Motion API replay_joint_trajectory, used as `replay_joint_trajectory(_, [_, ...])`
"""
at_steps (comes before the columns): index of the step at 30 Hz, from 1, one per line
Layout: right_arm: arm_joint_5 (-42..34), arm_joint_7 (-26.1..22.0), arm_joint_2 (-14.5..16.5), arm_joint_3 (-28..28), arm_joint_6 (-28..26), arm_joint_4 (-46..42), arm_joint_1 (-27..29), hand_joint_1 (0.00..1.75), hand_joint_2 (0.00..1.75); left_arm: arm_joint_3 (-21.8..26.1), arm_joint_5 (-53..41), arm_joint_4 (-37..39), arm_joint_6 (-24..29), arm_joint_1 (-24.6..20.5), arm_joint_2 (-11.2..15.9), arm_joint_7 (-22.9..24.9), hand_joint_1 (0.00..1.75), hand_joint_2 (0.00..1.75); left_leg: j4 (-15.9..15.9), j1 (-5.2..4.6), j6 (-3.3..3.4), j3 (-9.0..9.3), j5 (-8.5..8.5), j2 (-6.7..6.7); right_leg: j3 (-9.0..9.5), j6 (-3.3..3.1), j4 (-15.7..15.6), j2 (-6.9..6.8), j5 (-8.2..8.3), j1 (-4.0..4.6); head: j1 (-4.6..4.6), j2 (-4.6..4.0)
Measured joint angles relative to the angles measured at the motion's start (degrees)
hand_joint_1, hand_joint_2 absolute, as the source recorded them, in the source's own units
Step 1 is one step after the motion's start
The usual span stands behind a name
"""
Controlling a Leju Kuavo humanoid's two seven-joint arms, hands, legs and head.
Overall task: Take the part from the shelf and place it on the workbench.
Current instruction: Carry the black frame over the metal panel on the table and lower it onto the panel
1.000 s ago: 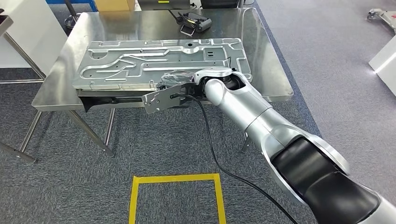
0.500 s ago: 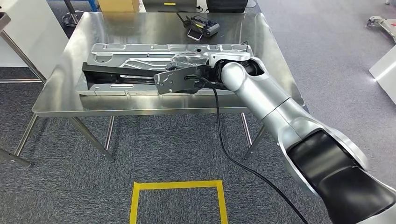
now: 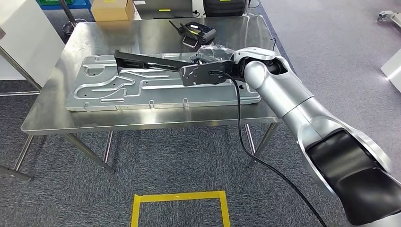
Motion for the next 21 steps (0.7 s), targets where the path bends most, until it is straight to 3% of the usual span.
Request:
replay_joint_trajectory(1, [0.06, -0.17, -0.05, 0.04, -0.31, 0.29, 0.17, 1.75, 1.75, 0.01, -0.03, 0.01, -0.03, 0.07, 0.01, -0.01, 0.0, 1.75, -0.55, -0.02, 0.11, -0.61, 0.81, 0.0, 0.56, 0.01, 0.08, 0.08, -0.51, 0.1, 0.0, 0.0])
replay_joint_trajectory(2, [0.15, -0.33, -0.08, 0.05, -0.68, 0.59, 0.28, 1.75, 1.75, 0.01, -0.07, 0.01, -0.07, 0.13, 0.03, -0.02, 0.0, 1.75, -3.14, -0.09, 0.4, -0.23, 2.84, 0.0, 1.23, 0.05, 0.18, 0.13, -1.09, 0.2, -0.01, 0.0])
replay_joint_trajectory(4, [0.5, -0.67, -0.12, 0.08, -1.79, 1.29, 0.33, 1.75, 1.75, 0.07, -0.09, 0.02, -0.1, 0.27, 0.15, -0.03, 0.0, 1.75, -10.88, -0.39, 1.23, 1.87, 8.21, 0.01, 2.5, 0.24, 0.43, 0.16, -2.29, 0.37, 0.01, 0.0])
replay_joint_trajectory(6, [1.17, -0.97, -0.12, 0.21, -3.19, 2.08, 0.33, 1.75, 1.75, 0.17, -0.1, 0.02, -0.13, 0.24, 0.29, -0.1, 0.0, 1.75, -15.56, -0.75, 1.67, 3.35, 10.31, 0.01, 3.07, 0.72, 0.58, 0.2, -3.14, 0.46, 0.01, 0.0])
replay_joint_trajectory(10, [3.05, -1.82, 0.2, 0.49, -6.38, 3.73, 0.5, 1.75, 1.75, 0.3, -0.28, 0.0, -0.17, 0.12, 0.34, -0.27, 0.0, 1.75, -17.04, -0.57, 2.53, 5.1, 9.81, -0.02, 2.69, 2.0, 2.69, 0.14, -3.6, 0.35, 0.0, 0.0])
replay_joint_trajectory(11, [3.6, -2.07, 0.31, 0.51, -7.31, 4.15, 0.49, 1.75, 1.75, 0.32, -0.4, 0.0, -0.19, 0.1, 0.36, -0.33, 0.0, 1.75, -17.28, -0.45, 2.72, 5.69, 9.63, -0.01, 1.42, 2.33, 4.87, 0.07, -3.94, 0.18, 0.01, 0.0])
replay_joint_trajectory(14, [5.14, -2.53, 0.69, 0.78, -9.56, 5.54, 1.26, 1.75, 1.75, 0.38, -0.79, 0.0, -0.32, -0.13, 0.37, -0.5, 0.0, 1.75, -17.54, -0.27, 2.84, 7.11, 8.46, -0.06, -5.55, 3.41, 14.62, -0.1, -7.0, -0.71, 0.01, 0.0])
replay_joint_trajectory(16, [5.94, -2.56, 1.01, 1.08, -10.47, 6.33, 2.58, 1.75, 1.75, 0.38, -0.95, 0.0, -0.45, -0.11, 0.35, -0.57, 0.0, 1.75, -17.54, -0.01, 2.55, 8.52, 7.29, -0.28, -8.4, 4.06, 16.36, -0.21, -7.95, -1.35, 0.02, 0.0])
replay_joint_trajectory(17, [6.37, -2.56, 1.22, 1.2, -11.06, 6.65, 3.22, 1.75, 1.75, 0.39, -1.02, 0.01, -0.49, -0.04, 0.34, -0.6, 0.0, 1.75, -17.53, 0.17, 2.31, 9.42, 6.62, -0.4, -8.5, 4.29, 14.51, -0.29, -6.77, -1.63, 0.02, 0.0])
replay_joint_trajectory(19, [7.51, -2.5, 1.69, 1.31, -12.91, 7.3, 4.1, 1.75, 1.75, 0.4, -1.29, 0.02, -0.54, 0.08, 0.35, -0.61, 0.0, 1.75, -17.48, 0.42, 1.62, 11.24, 5.14, -0.51, -7.11, 4.62, 6.98, -0.59, -0.74, -2.06, 0.02, 0.0])
replay_joint_trajectory(21, [8.77, -2.26, 2.46, 1.33, -15.22, 7.98, 4.76, 1.75, 1.75, 0.4, -1.62, 0.0, -0.55, -0.06, 0.36, -0.57, 0.0, 1.75, -17.6, 0.45, 0.72, 12.33, 3.77, -0.55, -5.92, 4.09, 1.79, -0.83, 3.74, -1.9, 0.0, 0.01])
